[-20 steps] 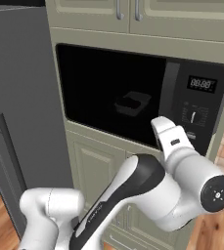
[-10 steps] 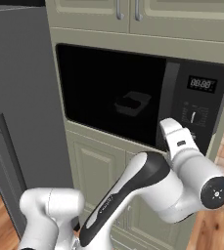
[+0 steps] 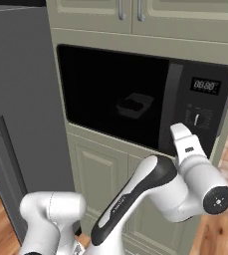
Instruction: Place the tupperware containing the steak and bell pepper meal in the microwave. Close the microwave door and press the start button to reheat the meal.
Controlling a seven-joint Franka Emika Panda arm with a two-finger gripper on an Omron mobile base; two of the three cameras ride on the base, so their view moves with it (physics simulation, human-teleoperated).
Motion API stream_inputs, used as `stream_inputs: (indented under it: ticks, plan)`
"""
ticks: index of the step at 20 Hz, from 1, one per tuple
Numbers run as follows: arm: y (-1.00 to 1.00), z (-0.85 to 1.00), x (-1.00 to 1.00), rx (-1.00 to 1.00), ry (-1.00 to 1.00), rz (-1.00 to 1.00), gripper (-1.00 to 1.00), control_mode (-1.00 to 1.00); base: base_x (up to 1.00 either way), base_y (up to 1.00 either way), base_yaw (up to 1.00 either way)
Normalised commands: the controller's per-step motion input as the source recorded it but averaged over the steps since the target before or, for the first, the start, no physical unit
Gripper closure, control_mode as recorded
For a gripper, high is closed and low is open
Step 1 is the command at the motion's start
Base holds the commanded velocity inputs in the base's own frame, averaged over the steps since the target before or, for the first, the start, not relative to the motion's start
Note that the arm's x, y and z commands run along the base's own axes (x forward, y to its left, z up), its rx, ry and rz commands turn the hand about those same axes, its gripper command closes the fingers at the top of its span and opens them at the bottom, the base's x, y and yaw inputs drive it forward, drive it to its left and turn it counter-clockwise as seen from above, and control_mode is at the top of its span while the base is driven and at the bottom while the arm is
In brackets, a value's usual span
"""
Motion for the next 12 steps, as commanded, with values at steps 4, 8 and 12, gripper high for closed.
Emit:
stream_inputs:
  ticks: [4,8,12]
  plan:
    - [-0.20,-0.12,0.26,0.01,-0.07,-0.04,1.00,-1.00,0.00,0.00,0.00]
    - [-0.16,-0.09,0.24,0.01,-0.07,-0.03,1.00,-1.00,0.00,0.00,0.00]
    - [-0.11,-0.07,0.22,0.01,-0.07,-0.02,1.00,-1.00,0.00,0.00,0.00]
